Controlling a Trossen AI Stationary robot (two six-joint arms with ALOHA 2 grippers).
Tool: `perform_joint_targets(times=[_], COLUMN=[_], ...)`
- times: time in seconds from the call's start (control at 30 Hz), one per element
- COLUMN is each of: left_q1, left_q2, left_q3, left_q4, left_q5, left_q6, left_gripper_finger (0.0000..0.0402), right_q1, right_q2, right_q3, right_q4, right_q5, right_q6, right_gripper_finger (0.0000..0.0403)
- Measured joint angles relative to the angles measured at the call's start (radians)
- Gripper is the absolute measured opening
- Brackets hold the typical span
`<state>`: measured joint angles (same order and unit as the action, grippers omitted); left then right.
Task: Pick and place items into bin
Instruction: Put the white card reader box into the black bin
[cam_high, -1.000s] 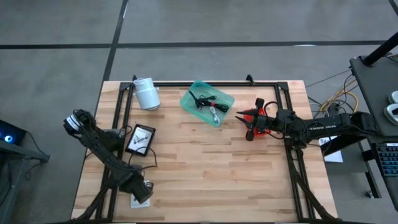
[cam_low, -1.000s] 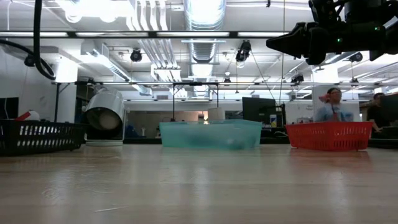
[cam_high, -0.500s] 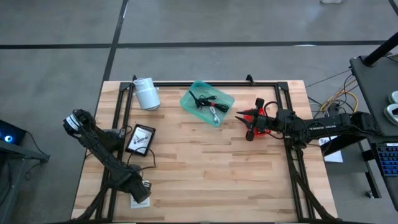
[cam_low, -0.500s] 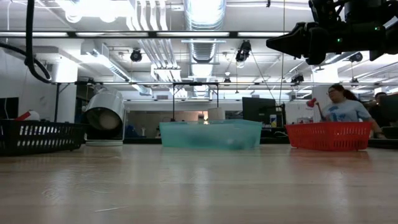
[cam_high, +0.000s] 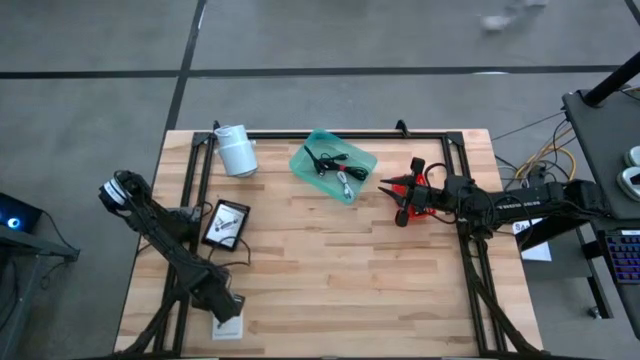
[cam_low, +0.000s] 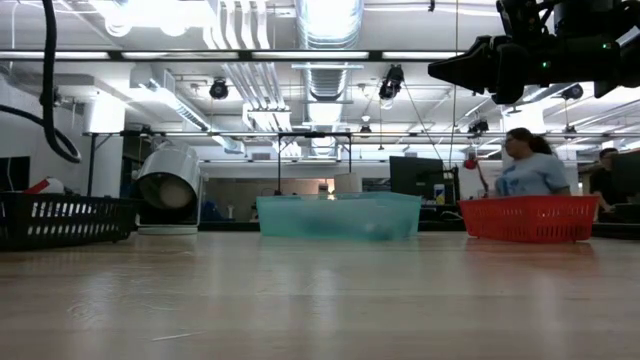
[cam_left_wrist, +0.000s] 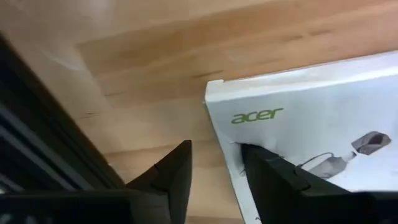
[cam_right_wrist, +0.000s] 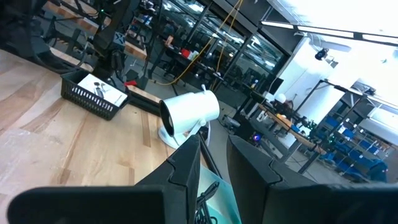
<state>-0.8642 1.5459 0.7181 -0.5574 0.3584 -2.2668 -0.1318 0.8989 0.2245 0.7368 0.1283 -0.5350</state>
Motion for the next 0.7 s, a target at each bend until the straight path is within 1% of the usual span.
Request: perform_joint_targets(times=[0.1, 0.27, 0.3, 0.43, 0.5, 0.57, 0.7], left_q1=[0.000, 0.000, 0.000, 0.000, 0.001, 0.004, 0.006], left_q2=[0.000, -0.007, -0.009, -0.015, -0.022, -0.035, -0.069], left_q3=[-0.001, 0.006, 0.006, 0.005, 0.007, 0.011, 0.022], left_q4=[0.024, 0.063, 0.068, 0.068, 0.067, 0.065, 0.045], left_q5=[0.000, -0.001, -0.001, -0.003, -0.022, -0.068, -0.208], left_q6=[0.039, 0.136, 0.151, 0.191, 0.231, 0.277, 0.340], left_gripper_finger=[0.0097, 0.0018, 0.0010, 0.0007, 0.0004, 0.0003, 0.0001], right_q1=[0.000, 0.000, 0.000, 0.000, 0.000, 0.000, 0.000], right_q2=[0.000, 0.000, 0.000, 0.000, 0.000, 0.000, 0.000], right_q3=[0.000, 0.000, 0.000, 0.000, 0.000, 0.000, 0.000], right_q4=[0.000, 0.000, 0.000, 0.000, 0.000, 0.000, 0.000], right_q5=[0.000, 0.000, 0.000, 0.000, 0.000, 0.000, 0.000], right_q6=[0.001, 0.001, 0.001, 0.001, 0.001, 0.001, 0.001], right_gripper_finger=[0.0068, 0.0068, 0.0068, 0.0068, 0.0068, 0.0068, 0.0068])
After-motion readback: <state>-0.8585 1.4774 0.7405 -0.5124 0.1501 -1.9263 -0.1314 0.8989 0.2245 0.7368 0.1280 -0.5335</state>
